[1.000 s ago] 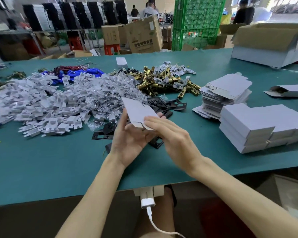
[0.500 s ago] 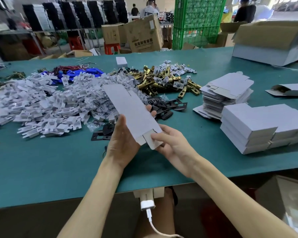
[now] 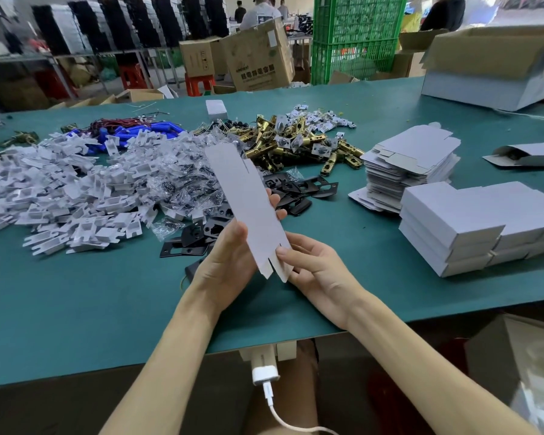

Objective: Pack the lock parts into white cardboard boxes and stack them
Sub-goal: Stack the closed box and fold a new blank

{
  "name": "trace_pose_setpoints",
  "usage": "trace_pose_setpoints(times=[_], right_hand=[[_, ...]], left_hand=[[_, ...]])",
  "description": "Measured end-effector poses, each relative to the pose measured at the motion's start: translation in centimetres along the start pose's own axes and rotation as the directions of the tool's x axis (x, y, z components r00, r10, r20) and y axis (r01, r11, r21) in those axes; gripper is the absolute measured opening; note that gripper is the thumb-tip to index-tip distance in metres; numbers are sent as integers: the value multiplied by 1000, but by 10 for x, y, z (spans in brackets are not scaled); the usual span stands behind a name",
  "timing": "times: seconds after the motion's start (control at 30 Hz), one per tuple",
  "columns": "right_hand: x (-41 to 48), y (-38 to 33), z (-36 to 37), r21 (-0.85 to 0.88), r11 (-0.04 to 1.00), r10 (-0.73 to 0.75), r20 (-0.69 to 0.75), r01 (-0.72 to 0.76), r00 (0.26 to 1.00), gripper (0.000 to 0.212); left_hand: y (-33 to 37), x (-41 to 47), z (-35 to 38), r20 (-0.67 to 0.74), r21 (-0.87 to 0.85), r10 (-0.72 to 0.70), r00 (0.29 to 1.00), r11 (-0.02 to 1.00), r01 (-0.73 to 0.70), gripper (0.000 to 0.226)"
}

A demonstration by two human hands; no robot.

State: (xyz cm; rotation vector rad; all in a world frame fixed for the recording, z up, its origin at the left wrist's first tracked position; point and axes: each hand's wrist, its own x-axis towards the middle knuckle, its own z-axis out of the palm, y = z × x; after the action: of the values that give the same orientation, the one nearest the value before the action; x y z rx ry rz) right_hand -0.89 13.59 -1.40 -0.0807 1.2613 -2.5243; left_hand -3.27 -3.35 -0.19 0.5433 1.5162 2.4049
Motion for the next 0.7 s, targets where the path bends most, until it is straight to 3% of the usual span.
trace_pose_setpoints(times=[0.2, 0.6, 0.7], right_hand=[[0, 0, 0, -7, 1000, 5, -17, -5, 1000, 40], [-3, -3, 0, -17, 998, 55, -21, -55, 998, 44], [-6, -6, 3, 2, 998, 59, -28, -59, 998, 42]], left_hand=[[0, 0, -1, -2, 8, -14, 1000, 1000, 14, 100], [2, -1, 1, 124, 32, 4, 992, 999, -8, 111], [4, -4, 4, 36, 43, 46, 998, 998, -48, 121]])
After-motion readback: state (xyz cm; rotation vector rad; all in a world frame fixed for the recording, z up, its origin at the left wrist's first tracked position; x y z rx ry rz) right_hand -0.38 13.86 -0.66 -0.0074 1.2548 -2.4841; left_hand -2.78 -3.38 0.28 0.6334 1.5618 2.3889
